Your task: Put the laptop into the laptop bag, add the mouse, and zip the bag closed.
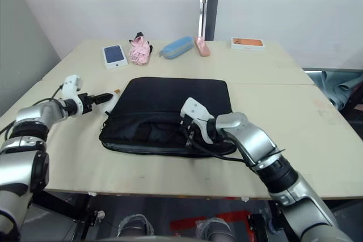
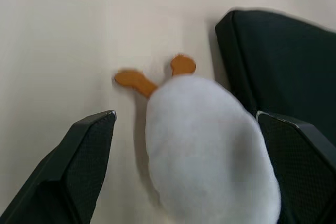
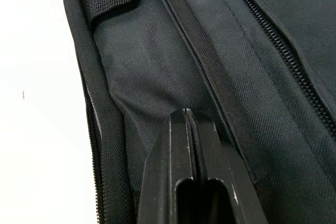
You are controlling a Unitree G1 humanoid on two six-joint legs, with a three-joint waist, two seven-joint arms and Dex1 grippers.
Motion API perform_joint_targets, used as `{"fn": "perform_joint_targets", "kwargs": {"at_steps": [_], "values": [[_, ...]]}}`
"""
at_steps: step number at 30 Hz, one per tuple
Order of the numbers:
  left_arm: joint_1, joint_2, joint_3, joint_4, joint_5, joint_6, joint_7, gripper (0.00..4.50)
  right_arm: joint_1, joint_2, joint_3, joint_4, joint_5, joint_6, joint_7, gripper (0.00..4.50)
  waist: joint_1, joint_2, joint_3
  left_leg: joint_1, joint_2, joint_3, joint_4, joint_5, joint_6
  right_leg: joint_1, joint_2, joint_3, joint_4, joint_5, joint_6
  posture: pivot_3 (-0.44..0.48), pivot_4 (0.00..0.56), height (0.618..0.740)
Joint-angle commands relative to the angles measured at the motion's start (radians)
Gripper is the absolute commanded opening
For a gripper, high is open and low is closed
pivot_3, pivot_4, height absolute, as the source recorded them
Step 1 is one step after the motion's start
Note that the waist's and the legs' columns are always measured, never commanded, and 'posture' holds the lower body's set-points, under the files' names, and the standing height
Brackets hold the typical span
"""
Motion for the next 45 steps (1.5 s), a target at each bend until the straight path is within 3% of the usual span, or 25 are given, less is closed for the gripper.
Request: {"fn": "perform_joint_targets", "kwargs": {"at_steps": [1, 4, 5, 13, 17, 23, 28, 35, 41, 45], "values": [[-0.04, 0.007, -0.028, 0.064, 0.061, -0.065, -0.01, 4.5, 0.022, 0.007, -0.002, -0.007, -0.012, 0.031, -0.034, 0.07, 0.0, 0.0, 0.0, 0.0, 0.0, 0.0, 0.0, 0.0, 0.0, 0.0, 0.0, 0.0, 0.0, 0.0, 0.0, 0.0, 0.15, 0.74], [-0.05, -0.002, -0.03, 0.1, 0.083, -0.095, -0.015, 4.5, 0.028, 0.009, -0.002, -0.007, -0.016, 0.035, -0.046, 0.07, 0.001, 0.0, 0.0, 0.001, 0.0, 0.0, -0.001, 0.0, 0.0, 0.001, 0.0, 0.0, 0.0, 0.0, 0.0, 0.0, 0.15, 0.74], [-0.053, -0.004, -0.029, 0.106, 0.086, -0.099, -0.02, 4.25, 0.03, 0.009, -0.002, -0.008, -0.017, 0.037, -0.049, 0.02, 0.0, 0.0, 0.0, 0.002, 0.0, 0.0, -0.001, 0.0, 0.0, 0.002, 0.0, 0.0, 0.0, 0.0, 0.0, 0.0, 0.15, 0.74], [-0.013, 0.036, -0.024, 0.027, 0.091, -0.062, -0.124, 1.51, 0.037, 0.007, 0.006, -0.005, -0.02, 0.034, -0.054, 0.0, -0.002, 0.0, 0.0, 0.002, 0.0, 0.0, -0.002, 0.0, 0.0, 0.002, 0.0, 0.0, -0.001, 0.0, 0.0, 0.0, 0.15, 0.74], [0.109, 0.082, -0.01, -0.196, 0.043, 0.009, -0.224, 0.12, 0.034, 0.005, 0.008, 0.001, -0.021, 0.028, -0.051, 0.0, -0.006, 0.001, 0.001, 0.002, 0.0, 0.0, -0.004, 0.0, 0.0, 0.002, 0.0, 0.0, -0.004, 0.0, 0.0, 0.0, 0.15, 0.74], [0.426, 0.181, 0.097, -0.731, -0.168, 0.21, -0.39, 0.02, 0.027, 0.004, 0.015, 0.012, -0.019, 0.021, -0.036, 0.0, -0.013, 0.001, 0.001, 0.0, 0.001, 0.0, -0.008, -0.001, -0.001, 0.001, 0.0, -0.002, -0.009, 0.0, 0.0, 0.0, 0.15, 0.74], [0.641, 0.278, 0.131, -0.982, -0.256, 0.269, -0.485, 0.02, 0.026, 0.002, 0.02, 0.021, -0.016, 0.018, -0.02, 0.0, -0.015, 0.002, 0.002, 0.001, 0.001, 0.001, -0.01, -0.003, 0.004, 0.001, 0.0, -0.002, -0.009, -0.001, 0.0, 0.0, 0.15, 0.74], [0.795, 0.356, 0.167, -1.066, -0.267, 0.221, -0.533, 0.02, 0.032, 0.004, 0.029, 0.008, -0.01, 0.033, -0.008, 0.0, -0.02, 0.002, 0.002, 0.002, 0.001, 0.003, -0.015, -0.004, 0.004, 0.0, 0.001, -0.001, -0.013, -0.001, 0.0, 0.0, 0.15, 0.74], [0.974, 0.357, 0.281, -1.223, -0.38, 0.203, -0.669, 0.02, 0.029, -0.005, 0.037, 0.001, -0.009, 0.042, 0.01, 0.0, -0.036, 0.001, 0.001, 0.001, 0.001, 0.005, -0.021, -0.004, 0.004, 0.0, 0.001, -0.001, -0.021, -0.001, 0.0, 0.0, 0.15, 0.74], [1.103, 0.35, 0.297, -1.228, -0.35, 0.135, -0.708, 0.02, 0.016, -0.005, 0.048, 0.01, -0.013, 0.04, 0.023, 0.0, -0.039, 0.002, 0.002, 0.002, 0.002, 0.006, -0.025, -0.004, 0.004, 0.0, 0.002, -0.001, -0.023, -0.001, -0.001, 0.0, 0.15, 0.74]]}}
